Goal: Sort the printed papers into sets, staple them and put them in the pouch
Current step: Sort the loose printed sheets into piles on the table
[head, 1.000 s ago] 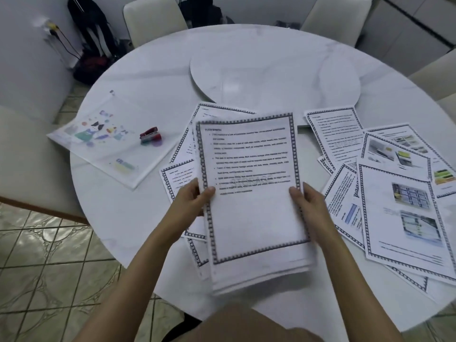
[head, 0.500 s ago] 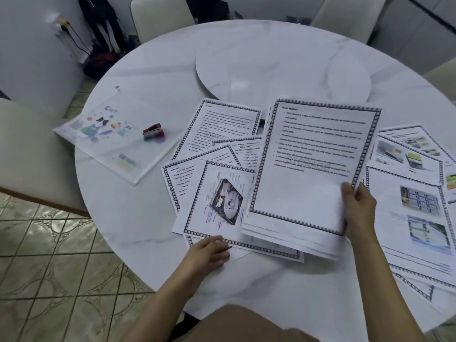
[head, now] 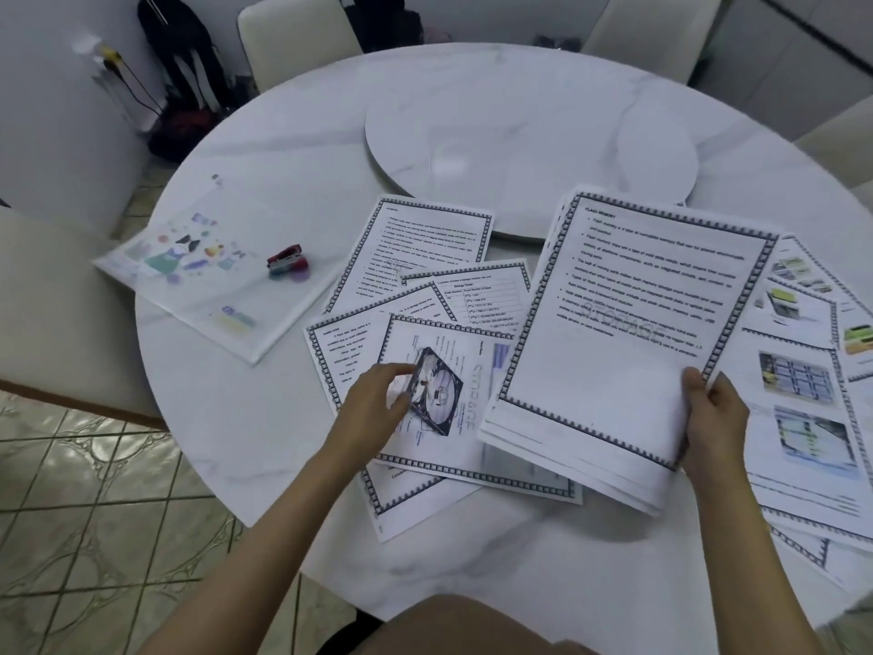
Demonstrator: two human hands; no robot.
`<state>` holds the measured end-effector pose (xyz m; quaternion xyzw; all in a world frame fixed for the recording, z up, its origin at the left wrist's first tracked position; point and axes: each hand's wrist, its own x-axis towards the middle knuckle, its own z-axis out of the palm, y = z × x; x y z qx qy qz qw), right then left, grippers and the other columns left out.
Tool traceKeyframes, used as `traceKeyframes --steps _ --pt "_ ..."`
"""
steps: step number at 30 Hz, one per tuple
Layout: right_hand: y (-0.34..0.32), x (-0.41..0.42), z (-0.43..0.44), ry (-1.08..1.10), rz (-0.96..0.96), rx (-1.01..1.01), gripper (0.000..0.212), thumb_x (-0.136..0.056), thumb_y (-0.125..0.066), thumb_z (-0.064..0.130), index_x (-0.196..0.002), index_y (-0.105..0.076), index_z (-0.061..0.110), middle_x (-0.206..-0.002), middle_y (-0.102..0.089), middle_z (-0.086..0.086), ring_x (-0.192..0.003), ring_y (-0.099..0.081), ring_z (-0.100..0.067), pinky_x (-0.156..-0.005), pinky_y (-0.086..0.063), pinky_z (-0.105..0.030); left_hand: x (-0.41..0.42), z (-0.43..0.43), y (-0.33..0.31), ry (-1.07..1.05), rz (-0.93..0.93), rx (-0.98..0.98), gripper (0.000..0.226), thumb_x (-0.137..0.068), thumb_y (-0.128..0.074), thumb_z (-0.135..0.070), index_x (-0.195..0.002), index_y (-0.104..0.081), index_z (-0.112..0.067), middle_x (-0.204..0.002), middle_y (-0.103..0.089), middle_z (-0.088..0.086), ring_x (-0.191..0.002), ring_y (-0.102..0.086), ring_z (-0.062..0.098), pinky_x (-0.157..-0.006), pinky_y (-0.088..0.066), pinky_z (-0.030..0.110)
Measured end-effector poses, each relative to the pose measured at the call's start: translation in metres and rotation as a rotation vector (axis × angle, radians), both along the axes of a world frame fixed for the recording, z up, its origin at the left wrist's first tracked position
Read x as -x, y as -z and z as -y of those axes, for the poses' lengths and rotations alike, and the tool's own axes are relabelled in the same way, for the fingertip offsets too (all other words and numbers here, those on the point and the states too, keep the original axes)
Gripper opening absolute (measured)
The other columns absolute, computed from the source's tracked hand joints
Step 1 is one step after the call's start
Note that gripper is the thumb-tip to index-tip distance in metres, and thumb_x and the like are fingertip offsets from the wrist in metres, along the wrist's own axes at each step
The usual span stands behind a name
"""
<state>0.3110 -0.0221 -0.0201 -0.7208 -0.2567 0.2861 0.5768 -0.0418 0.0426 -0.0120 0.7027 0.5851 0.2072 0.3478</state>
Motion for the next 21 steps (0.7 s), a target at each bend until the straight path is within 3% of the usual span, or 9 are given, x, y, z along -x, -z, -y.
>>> traceKeyframes --steps 2,5,9,15,17,21 --pt "0.000 -0.003 0.008 0.053 0.012 -0.012 0.058 -0.053 -0.062 0.079 -0.064 -0.045 0.025 -0.070 -0.041 0.003 -0.069 -0.040 -0.012 -0.065 -0.036 -0.028 -0.006 -0.016 0.000 0.055 -0.035 -0.038 0.034 -0.093 -0.051 -0.015 -0.126 -0.053 -0.019 -0.129 -0.054 0.001 -0.120 -0.048 0.017 -0.097 -0.033 0.024" --pt "0.000 -0.003 0.021 0.149 -0.040 -0.047 0.039 -0.066 -0.064 0.064 -0.069 -0.057 0.027 -0.070 -0.056 0.015 -0.071 -0.051 -0.004 -0.073 -0.047 -0.028 -0.017 -0.040 0.000 0.073 -0.036 -0.058 0.033 -0.093 -0.050 -0.015 -0.126 -0.053 -0.018 -0.130 -0.054 0.002 -0.121 -0.048 0.018 -0.097 -0.034 0.025" --pt "-0.001 -0.004 0.044 0.296 -0.083 -0.108 0.037 -0.049 -0.064 0.065 -0.068 -0.065 0.033 -0.066 -0.066 0.024 -0.066 -0.057 0.007 -0.066 -0.050 -0.010 -0.029 -0.072 0.006 0.181 -0.081 -0.055 0.036 -0.092 -0.051 -0.014 -0.128 -0.051 -0.017 -0.133 -0.052 0.004 -0.126 -0.044 0.020 -0.101 -0.034 0.030" --pt "-0.004 0.002 0.081 0.479 -0.102 -0.164 0.012 -0.089 -0.058 0.032 -0.081 -0.059 0.023 -0.070 -0.068 0.025 -0.068 -0.062 0.009 -0.067 -0.053 -0.011 -0.044 -0.111 0.015 0.401 -0.279 -0.070 0.042 -0.092 -0.051 -0.018 -0.134 -0.045 -0.015 -0.130 -0.050 0.011 -0.123 -0.043 0.026 -0.097 -0.037 0.035" --pt "-0.006 0.002 0.093 0.527 -0.105 -0.186 0.023 -0.078 -0.063 0.045 -0.084 -0.060 0.023 -0.075 -0.069 0.023 -0.071 -0.063 0.006 -0.068 -0.054 -0.013 -0.047 -0.117 0.017 0.433 -0.357 -0.133 0.042 -0.093 -0.051 -0.020 -0.134 -0.044 -0.016 -0.129 -0.051 0.010 -0.121 -0.044 0.027 -0.094 -0.038 0.036" --pt "-0.012 0.004 0.118 0.624 -0.115 -0.230 0.034 -0.069 -0.064 0.053 -0.086 -0.059 0.024 -0.073 -0.069 0.024 -0.068 -0.064 0.007 -0.065 -0.055 -0.014 -0.053 -0.123 0.021 0.470 -0.450 -0.203 0.043 -0.092 -0.051 -0.025 -0.134 -0.044 -0.017 -0.131 -0.050 0.009 -0.120 -0.045 0.027 -0.095 -0.038 0.038"
